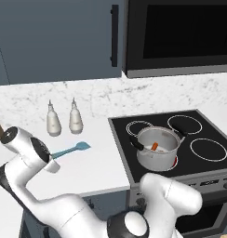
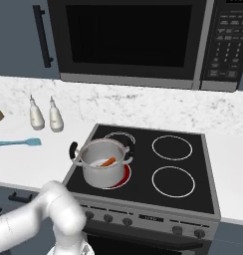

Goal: Put the onion and carrot in the pot. Retrieve the spatula and lightly stir the vegetables in the pot.

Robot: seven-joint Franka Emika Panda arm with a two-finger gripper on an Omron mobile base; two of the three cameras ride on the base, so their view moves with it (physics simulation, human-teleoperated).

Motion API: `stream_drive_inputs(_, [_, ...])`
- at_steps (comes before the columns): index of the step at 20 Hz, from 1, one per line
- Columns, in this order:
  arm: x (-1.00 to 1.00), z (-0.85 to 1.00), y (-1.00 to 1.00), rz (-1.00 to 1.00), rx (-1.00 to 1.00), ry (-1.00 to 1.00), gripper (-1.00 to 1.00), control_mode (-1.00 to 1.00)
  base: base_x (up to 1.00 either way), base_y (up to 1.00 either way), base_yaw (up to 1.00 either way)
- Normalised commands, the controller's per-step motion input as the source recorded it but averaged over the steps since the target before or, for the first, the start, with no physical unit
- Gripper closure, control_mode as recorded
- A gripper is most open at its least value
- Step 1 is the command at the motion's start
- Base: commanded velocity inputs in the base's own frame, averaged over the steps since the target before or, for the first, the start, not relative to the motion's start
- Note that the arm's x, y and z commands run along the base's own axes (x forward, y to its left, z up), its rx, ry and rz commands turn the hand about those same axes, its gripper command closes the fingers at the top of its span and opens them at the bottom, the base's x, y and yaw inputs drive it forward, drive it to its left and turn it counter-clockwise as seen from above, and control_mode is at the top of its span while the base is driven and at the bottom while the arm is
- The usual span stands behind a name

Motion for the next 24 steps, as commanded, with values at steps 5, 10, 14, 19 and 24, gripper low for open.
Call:
stream_drive_inputs(5, [-0.89, 1.00, -0.94, 0.00, 0.58, -0.01, 1.00, -1.00, 0.00, 0.00, 0.00])
stream_drive_inputs(10, [-0.80, 1.00, -1.00, 0.00, 0.50, -0.09, 1.00, -1.00, 0.00, 0.00, 0.00])
stream_drive_inputs(14, [-0.83, 1.00, -1.00, 0.00, 0.50, -0.09, 1.00, -1.00, 0.00, 0.00, 0.00])
stream_drive_inputs(19, [-0.65, 1.00, -1.00, -0.06, 0.55, -0.03, 1.00, -1.00, 0.00, 0.00, 0.00])
stream_drive_inputs(24, [-0.05, 1.00, -1.00, -0.24, 0.56, 0.10, 1.00, -1.00, 0.00, 0.00, 0.00])
